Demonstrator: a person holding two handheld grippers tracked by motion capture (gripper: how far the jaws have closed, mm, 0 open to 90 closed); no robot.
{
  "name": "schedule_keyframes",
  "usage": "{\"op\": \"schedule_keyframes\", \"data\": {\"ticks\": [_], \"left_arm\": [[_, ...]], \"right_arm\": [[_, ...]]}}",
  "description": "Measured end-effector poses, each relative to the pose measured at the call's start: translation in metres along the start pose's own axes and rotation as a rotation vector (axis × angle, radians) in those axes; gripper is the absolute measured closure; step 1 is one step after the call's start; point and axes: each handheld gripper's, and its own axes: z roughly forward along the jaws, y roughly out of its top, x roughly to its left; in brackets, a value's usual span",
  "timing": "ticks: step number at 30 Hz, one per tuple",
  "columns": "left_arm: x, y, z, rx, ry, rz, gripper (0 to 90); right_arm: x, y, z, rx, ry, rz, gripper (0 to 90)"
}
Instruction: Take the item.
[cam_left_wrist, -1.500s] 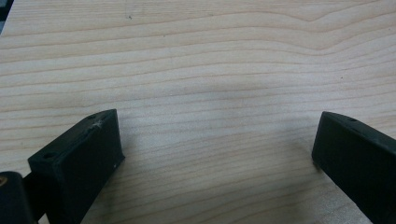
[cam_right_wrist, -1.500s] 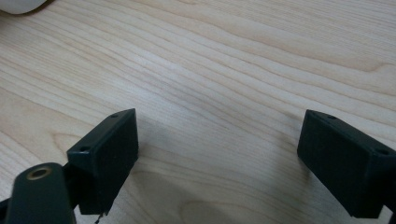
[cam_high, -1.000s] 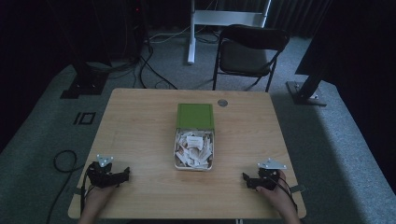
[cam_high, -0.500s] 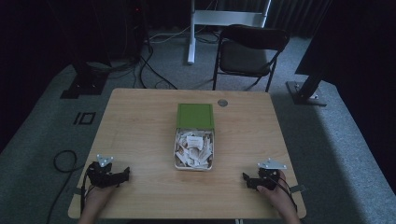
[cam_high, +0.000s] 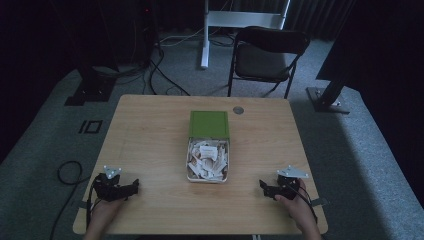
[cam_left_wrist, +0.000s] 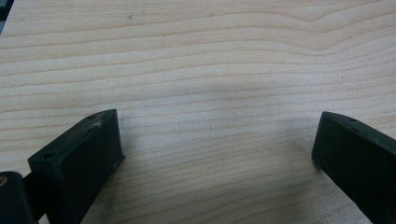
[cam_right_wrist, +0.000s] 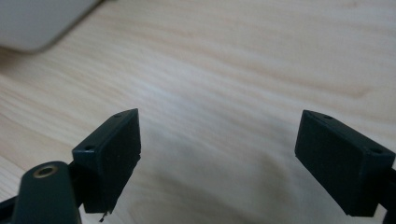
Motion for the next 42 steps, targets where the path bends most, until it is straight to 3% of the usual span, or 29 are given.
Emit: {"op": "schedule_keyframes", "data": {"ticks": [18,28,42], "left_arm": [[0.0,0.0,0.0,-0.002,0.0,-0.002,2.4],[0.0,0.0,0.0,-0.002,0.0,-0.002,2.4],[0.0,0.0,0.0,-0.001,0.0,-0.002,2.4]], "right_arm": [[0.002,0.048,-0.015,-0.072,0.031,-0.007,15.3],[0.012,0.069,-0.017,-0.107,0.066,-0.03,15.3],[0.036,0.098,-0.016,-0.146,0.121,-0.079,17.3]]}}
